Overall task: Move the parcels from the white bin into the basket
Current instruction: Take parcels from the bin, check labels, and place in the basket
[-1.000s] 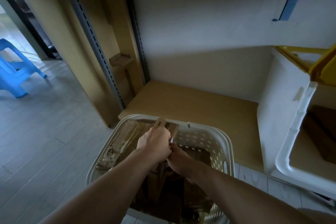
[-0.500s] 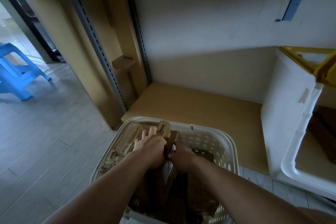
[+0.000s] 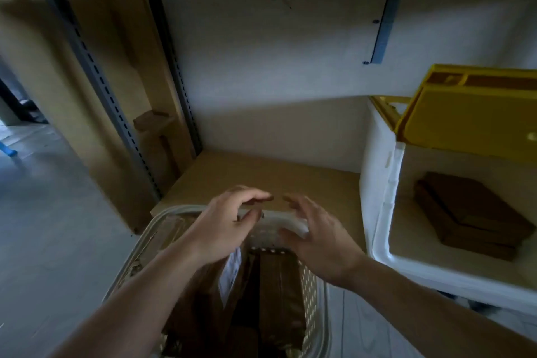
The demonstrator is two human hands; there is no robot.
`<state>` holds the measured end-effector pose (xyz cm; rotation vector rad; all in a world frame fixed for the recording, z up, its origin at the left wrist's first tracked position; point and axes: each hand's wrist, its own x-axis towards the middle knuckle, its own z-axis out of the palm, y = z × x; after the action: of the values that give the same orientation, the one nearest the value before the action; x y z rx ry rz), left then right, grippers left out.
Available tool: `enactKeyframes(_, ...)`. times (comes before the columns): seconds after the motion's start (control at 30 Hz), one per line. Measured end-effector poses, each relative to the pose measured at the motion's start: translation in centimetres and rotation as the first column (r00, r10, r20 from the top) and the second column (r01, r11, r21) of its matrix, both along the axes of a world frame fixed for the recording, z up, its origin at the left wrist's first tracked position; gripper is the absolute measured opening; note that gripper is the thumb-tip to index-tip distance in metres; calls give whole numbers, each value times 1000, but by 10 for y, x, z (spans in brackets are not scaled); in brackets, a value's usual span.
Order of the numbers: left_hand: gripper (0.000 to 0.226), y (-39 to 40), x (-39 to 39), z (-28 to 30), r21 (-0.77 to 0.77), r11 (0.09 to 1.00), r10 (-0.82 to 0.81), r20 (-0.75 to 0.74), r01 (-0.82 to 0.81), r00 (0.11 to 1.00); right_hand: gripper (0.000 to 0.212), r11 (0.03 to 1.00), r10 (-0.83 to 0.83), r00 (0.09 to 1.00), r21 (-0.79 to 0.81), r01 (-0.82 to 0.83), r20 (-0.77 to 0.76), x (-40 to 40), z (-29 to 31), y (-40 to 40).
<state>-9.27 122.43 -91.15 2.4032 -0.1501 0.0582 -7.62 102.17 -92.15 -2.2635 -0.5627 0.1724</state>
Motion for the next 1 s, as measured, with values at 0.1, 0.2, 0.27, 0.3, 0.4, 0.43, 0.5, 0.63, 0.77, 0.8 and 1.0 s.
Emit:
enactKeyframes(0.1,39,-28,-2,14,-47,997,-53,143,60,988,61,985,-71,997,157,71,-6,-10,10,-43)
enactKeyframes(0.2,37,-65,-2,25,-59,986,-134,277,156,951,54,955,-124,992,269,126,-25,-18,20,-83)
enactKeyframes(0.27,33,-93,-1,32,-92,972,-172,348,217,922,47,939,-150,989,312,146,-12,-24,25,-106)
enactKeyframes(0.3,32,-106,-1,33,-113,964,-186,370,242,910,44,934,-166,986,322,156,4,-26,28,-117)
enactKeyframes(0.4,35,-145,-2,35,-159,934,-240,387,321,890,46,931,-230,971,304,201,63,-32,35,-151)
enactKeyframes(0.43,36,-157,-2,34,-171,922,-265,378,349,887,50,929,-257,963,295,224,76,-33,36,-163)
enactKeyframes(0.5,39,-179,-2,32,-178,899,-326,340,401,882,56,917,-314,946,284,281,78,-37,35,-187)
enactKeyframes(0.63,43,-218,5,22,-181,877,-391,267,445,881,61,882,-422,905,261,393,61,-43,27,-233)
enactKeyframes(0.77,43,-249,17,12,-192,882,-387,225,430,894,61,835,-501,865,281,473,34,-37,23,-272)
enactKeyframes(0.8,43,-256,20,10,-192,885,-384,217,425,898,61,825,-513,858,292,483,31,-35,23,-280)
enactKeyframes(1.0,39,-301,54,-6,-155,905,-373,158,396,914,74,823,-561,826,149,549,55,-15,3,-305)
